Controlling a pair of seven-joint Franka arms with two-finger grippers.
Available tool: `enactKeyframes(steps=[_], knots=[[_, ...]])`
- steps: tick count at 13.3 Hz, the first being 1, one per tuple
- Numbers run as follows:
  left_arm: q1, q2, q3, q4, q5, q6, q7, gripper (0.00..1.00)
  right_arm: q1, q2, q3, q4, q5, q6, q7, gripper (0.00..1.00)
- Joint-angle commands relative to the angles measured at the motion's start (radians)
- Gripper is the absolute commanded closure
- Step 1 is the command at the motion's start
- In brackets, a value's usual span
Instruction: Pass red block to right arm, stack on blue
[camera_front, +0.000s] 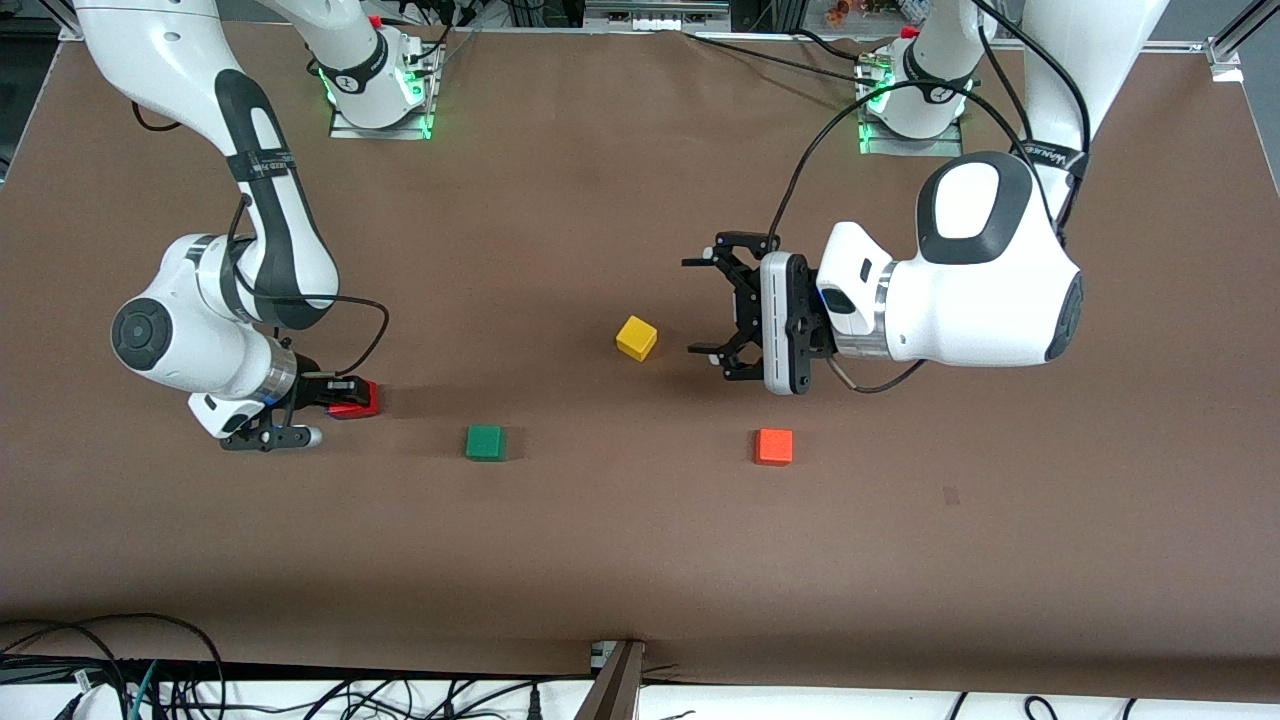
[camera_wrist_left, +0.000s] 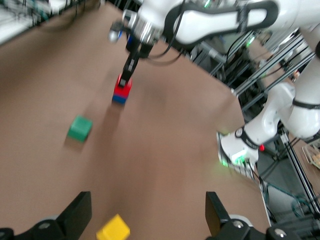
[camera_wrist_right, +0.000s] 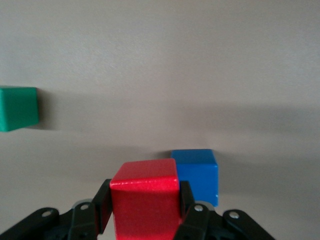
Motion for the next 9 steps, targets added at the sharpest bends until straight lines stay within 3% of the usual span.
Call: enactKeyframes(steps=[1,5,9], knots=[[0.021,-0.046,0.008,-0.021,0.129,-0.079,-0.106,0.00,0.006,-0.051,-0.008,-0.046,-0.056,0.000,0.004,1.00],[0.029,-0.061,0.014,0.065,0.463,-0.268,-0.339,0.00,0.006,-0.048,-0.020,-0.051,-0.057,0.003,0.007,1.00],[0.026,-0.107,0.013,0.059,0.663,-0.273,-0.716,0.00,0.003,-0.031,-0.031,-0.054,-0.057,0.027,0.007,1.00]])
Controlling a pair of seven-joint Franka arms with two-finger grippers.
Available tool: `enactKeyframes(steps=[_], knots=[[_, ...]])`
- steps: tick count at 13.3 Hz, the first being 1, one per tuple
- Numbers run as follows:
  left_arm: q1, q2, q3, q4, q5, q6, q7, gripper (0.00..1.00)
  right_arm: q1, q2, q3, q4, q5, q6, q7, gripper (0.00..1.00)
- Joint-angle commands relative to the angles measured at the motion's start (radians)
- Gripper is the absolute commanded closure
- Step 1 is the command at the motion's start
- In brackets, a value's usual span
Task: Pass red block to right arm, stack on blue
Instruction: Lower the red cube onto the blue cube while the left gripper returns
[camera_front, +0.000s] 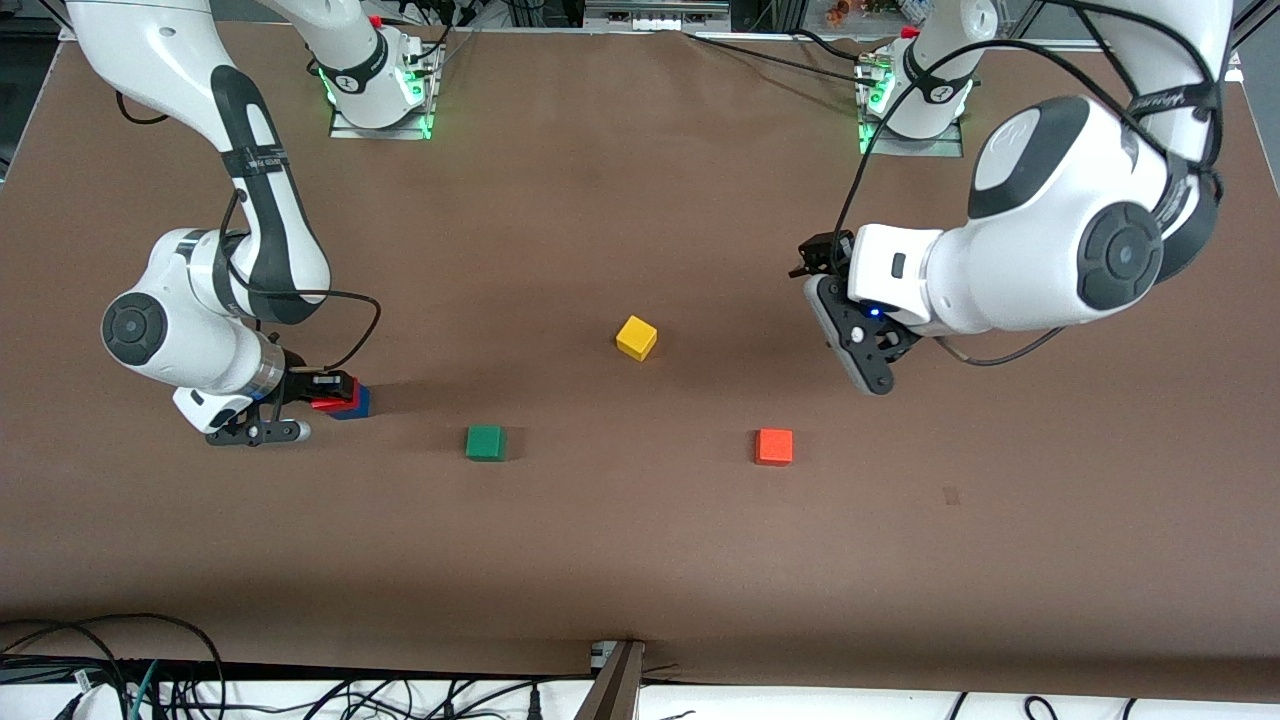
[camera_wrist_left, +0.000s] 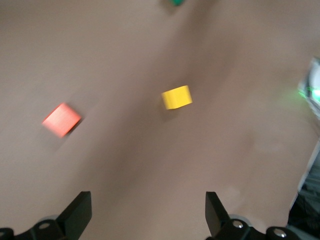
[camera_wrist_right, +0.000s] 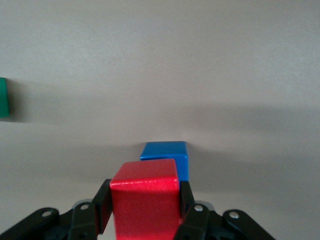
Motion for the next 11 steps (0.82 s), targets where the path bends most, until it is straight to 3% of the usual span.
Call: enactKeyframes(steps=[1,4,7,10,11], knots=[[-0.007,-0.028,0.000,0.001,0.155,-0.015,-0.281,0.00,0.001,-0.017,-0.004,-0.027,-0.017,0.023,0.007,1.00],[0.010,-0.083,0.017,0.001,0.215,-0.044,-0.487,0.00,0.001,-0.006,-0.004,-0.027,-0.016,0.047,0.009,1.00],[0.073,-0.154,0.049,0.004,0.230,-0.078,-0.488,0.00,-0.001,0.002,-0.004,-0.028,-0.016,0.060,0.009,1.00],[0.202,-0.221,0.049,0.004,0.230,-0.086,-0.457,0.00,-0.001,0.005,-0.004,-0.028,-0.016,0.063,0.016,1.00],[0.211,-0.255,0.095,-0.013,0.238,-0.078,-0.471,0.00,-0.001,0.005,-0.004,-0.028,-0.016,0.063,0.016,1.00]])
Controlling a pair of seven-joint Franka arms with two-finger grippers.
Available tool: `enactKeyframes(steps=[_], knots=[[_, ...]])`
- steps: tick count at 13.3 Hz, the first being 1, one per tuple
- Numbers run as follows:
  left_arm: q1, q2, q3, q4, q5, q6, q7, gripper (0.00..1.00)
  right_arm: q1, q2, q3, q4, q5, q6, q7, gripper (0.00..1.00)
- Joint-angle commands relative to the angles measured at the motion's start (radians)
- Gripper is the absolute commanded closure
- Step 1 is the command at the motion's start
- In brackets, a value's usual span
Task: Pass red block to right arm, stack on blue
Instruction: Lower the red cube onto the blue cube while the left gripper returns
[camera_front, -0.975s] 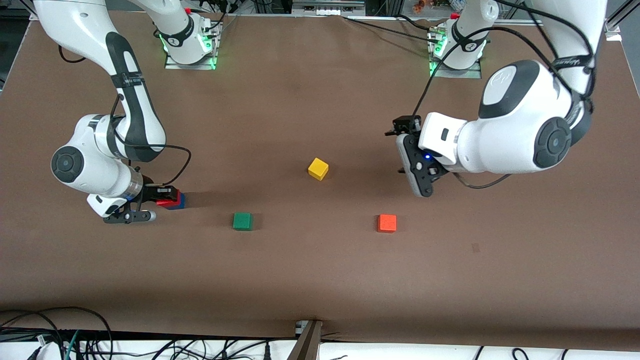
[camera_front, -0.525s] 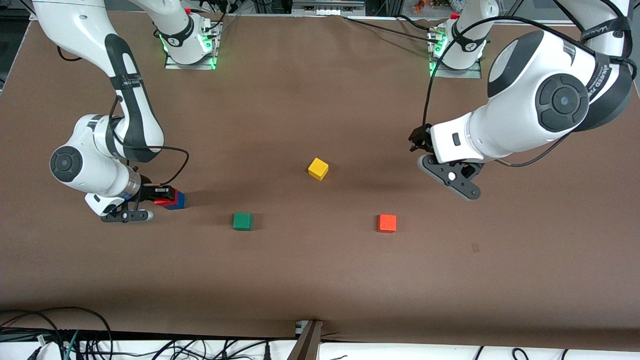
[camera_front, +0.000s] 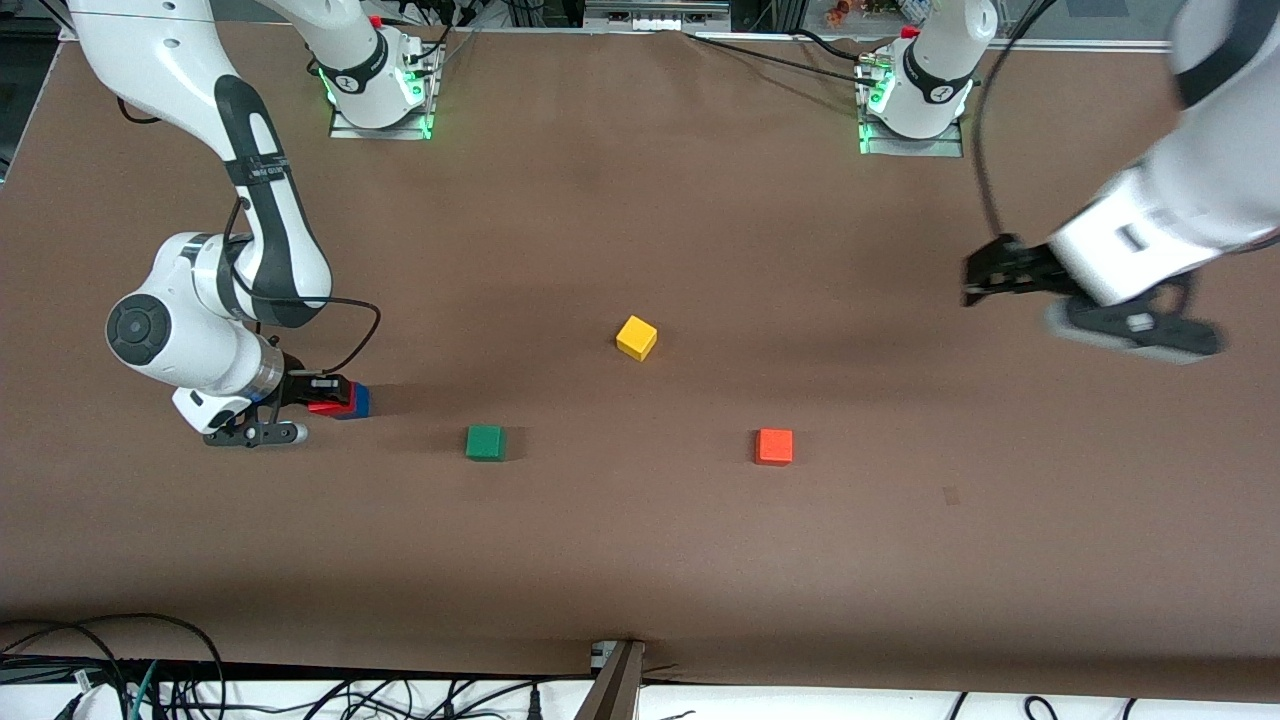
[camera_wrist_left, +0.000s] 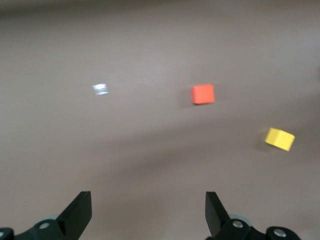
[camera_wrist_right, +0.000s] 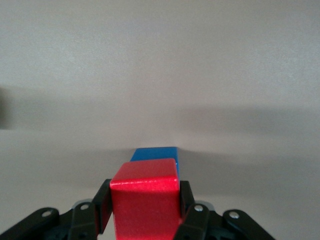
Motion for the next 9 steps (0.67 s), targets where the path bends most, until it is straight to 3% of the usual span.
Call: enactKeyframes(steps=[1,3,6,7,8,9], knots=[[0.022,-0.097,0.108,-0.074,0.019,-0.006,-0.006,0.00,0.001,-0.012,0.000,-0.016,-0.016,0.018,0.016,1.00],[-0.115,-0.172,0.256,-0.181,0.010,0.010,-0.020,0.00,0.001,-0.012,0.000,-0.016,-0.016,0.018,0.017,1.00],[-0.160,-0.313,0.289,-0.420,0.005,0.146,-0.052,0.00,0.004,-0.011,0.001,-0.016,-0.016,0.018,0.031,1.00],[-0.171,-0.320,0.305,-0.453,0.007,0.160,-0.046,0.00,0.004,-0.008,0.000,-0.016,-0.016,0.018,0.031,1.00],[-0.179,-0.314,0.340,-0.446,-0.001,0.171,-0.037,0.00,0.004,-0.008,0.001,-0.016,-0.016,0.016,0.031,0.95],[-0.170,-0.294,0.348,-0.437,0.001,0.177,-0.034,0.00,0.004,-0.008,0.001,-0.016,-0.016,0.016,0.043,0.81]])
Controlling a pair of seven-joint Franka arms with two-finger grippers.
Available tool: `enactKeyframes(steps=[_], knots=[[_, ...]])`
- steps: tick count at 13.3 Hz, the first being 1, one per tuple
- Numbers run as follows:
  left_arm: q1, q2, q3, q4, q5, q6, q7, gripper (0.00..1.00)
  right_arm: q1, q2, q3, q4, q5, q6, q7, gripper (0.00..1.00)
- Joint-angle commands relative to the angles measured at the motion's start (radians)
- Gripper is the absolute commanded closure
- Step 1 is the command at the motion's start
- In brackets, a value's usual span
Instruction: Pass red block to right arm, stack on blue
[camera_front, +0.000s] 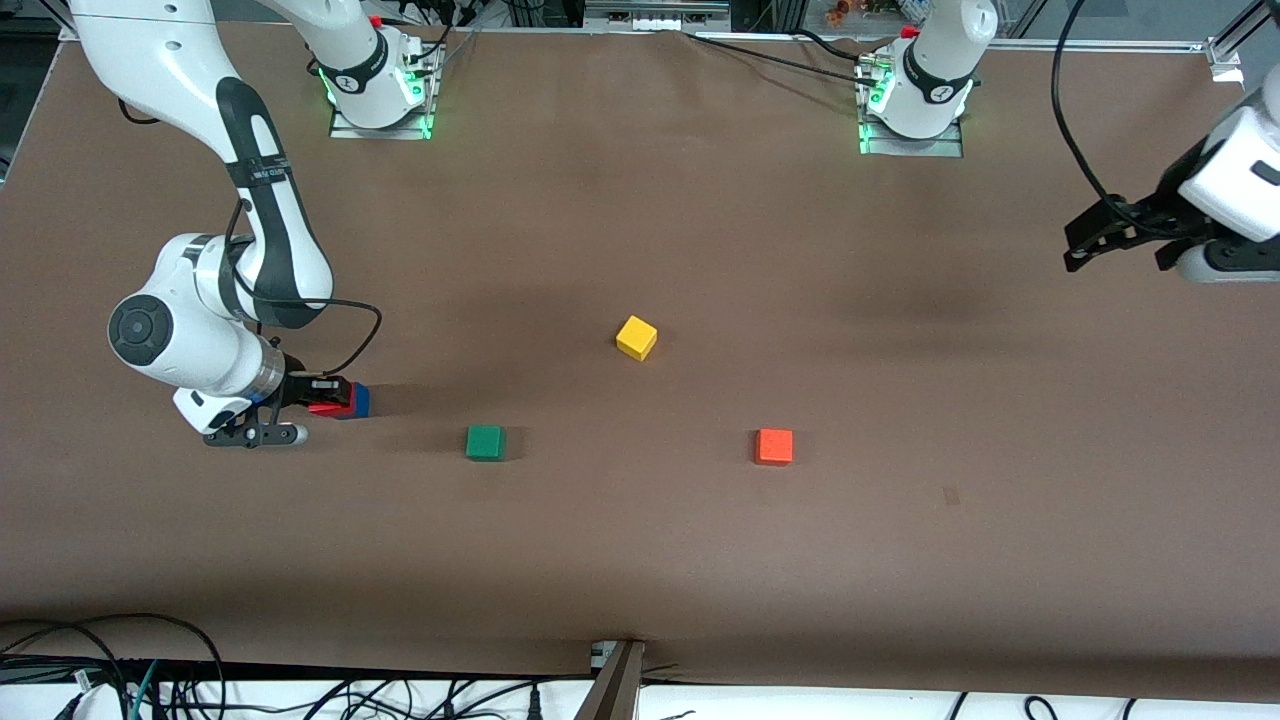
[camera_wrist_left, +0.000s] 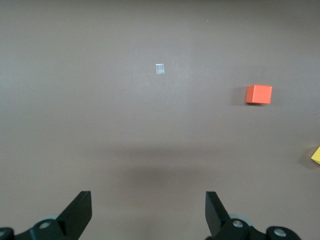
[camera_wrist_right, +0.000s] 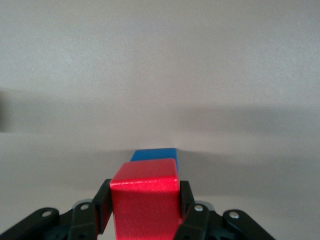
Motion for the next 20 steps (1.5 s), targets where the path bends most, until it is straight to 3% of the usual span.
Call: enactKeyframes(steps=[1,4,9,13,20], knots=[[-0.005,-0.027,0.048,-0.057,0.001,0.029,0.007,0.00,0.003,-0.010,0.001,-0.015,-0.016,0.010,0.039,0.53],[-0.005,-0.021,0.038,-0.051,0.004,0.018,0.038,0.00,0.002,-0.010,0.001,-0.013,-0.016,0.010,0.039,0.00],[-0.008,-0.022,0.037,-0.050,0.013,-0.010,0.051,0.00,0.002,-0.023,0.000,0.013,-0.016,-0.019,0.048,0.00],[-0.003,-0.019,0.041,-0.018,0.010,-0.047,0.074,0.00,-0.006,-0.036,-0.036,0.155,-0.012,-0.147,0.048,0.00],[-0.012,-0.015,0.037,-0.011,0.002,-0.051,0.074,0.00,-0.003,-0.298,-0.057,0.180,-0.032,-0.468,0.099,0.00]])
